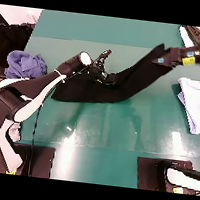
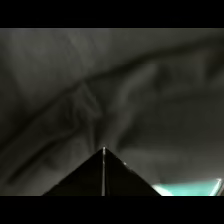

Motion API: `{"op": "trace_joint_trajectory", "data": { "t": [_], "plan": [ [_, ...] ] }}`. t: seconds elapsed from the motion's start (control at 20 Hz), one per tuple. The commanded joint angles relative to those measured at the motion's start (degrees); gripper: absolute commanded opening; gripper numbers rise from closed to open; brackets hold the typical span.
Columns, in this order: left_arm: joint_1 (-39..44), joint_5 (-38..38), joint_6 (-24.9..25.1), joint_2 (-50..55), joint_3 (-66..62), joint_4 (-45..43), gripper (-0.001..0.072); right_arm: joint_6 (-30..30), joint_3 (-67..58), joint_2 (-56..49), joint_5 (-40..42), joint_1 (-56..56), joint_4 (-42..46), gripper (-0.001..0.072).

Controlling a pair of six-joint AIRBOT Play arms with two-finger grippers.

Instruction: Fold the shirts.

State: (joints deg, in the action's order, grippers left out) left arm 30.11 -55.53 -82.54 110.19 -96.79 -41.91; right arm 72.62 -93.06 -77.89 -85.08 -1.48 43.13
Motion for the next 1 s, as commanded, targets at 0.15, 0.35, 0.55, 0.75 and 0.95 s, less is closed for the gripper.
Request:
{"op": "trace_joint_trajectory", "data": {
  "t": [0.15,0.35,0.55,0.75,0.95],
  "plan": [
    [-1.14,-0.48,0.07,1.95,-1.88,-1.66,0.0024,4.96,-15.02,-9.07,-0.66,12.7,0.07,0.0014],
    [-5.51,-6.91,3.1,0.98,-2.03,-2.08,0.0024,5.57,-21.11,-14.53,-0.7,17.77,0.09,0.0014],
    [-12.55,-13.81,4.61,-4.52,-2.25,-10.29,0.0024,5.55,-23.39,-18.64,0.11,22.23,0.07,0.0015],
    [-21.51,-19.08,4.98,-13.79,-2.25,-21.09,0.0024,4.37,-23.37,-22.86,4.39,27.8,0.04,0.0014],
    [-29.55,-22.34,4.96,-22.45,-2.25,-26.56,0.0025,1.16,-23.37,-29.42,14.08,34.99,0.02,0.0016]
  ]
}}
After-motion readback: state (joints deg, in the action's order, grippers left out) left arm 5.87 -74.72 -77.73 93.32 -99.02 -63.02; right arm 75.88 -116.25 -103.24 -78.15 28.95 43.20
